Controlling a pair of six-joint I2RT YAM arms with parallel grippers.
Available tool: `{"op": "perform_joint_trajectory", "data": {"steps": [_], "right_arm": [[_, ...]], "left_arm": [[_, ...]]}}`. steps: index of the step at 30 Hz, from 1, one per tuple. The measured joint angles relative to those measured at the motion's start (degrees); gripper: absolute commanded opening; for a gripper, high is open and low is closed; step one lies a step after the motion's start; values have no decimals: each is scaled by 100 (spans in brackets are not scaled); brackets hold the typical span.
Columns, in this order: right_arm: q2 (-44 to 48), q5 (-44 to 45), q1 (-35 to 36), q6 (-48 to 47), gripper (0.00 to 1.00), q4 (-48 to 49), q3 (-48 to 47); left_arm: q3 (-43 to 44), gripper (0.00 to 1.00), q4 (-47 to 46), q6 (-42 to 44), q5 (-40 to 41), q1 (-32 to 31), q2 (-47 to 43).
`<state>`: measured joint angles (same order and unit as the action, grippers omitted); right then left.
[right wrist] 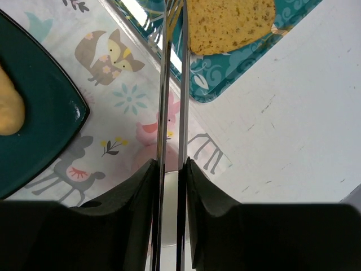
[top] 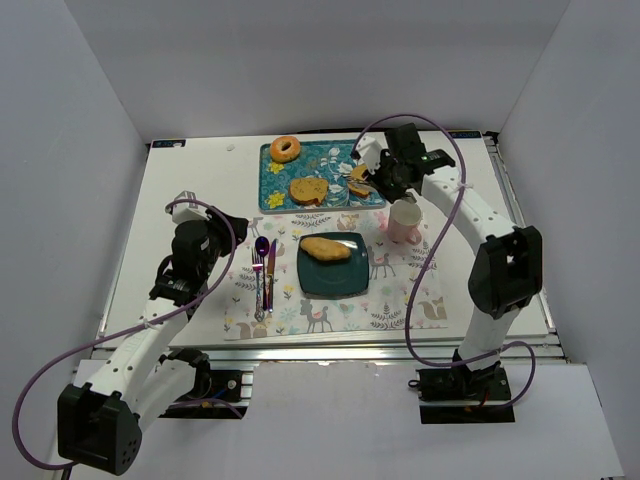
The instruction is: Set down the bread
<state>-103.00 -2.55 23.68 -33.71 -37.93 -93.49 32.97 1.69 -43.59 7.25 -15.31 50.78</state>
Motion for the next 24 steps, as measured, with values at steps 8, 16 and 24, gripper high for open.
{"op": "perform_joint_trajectory", "data": {"steps": [8,16,24], "right_arm": [[-249,385,177,-122,38,-168,-240],[-343,706,289,-133,41,-238,-240],[-433,911,354,-136,42,-254,-240]], "left_arm": [[-33,56,-31,0,0,0,-7],[-39,56,-44,2,0,0,-9],[-59,56,-44,4,2,0,-9]]}}
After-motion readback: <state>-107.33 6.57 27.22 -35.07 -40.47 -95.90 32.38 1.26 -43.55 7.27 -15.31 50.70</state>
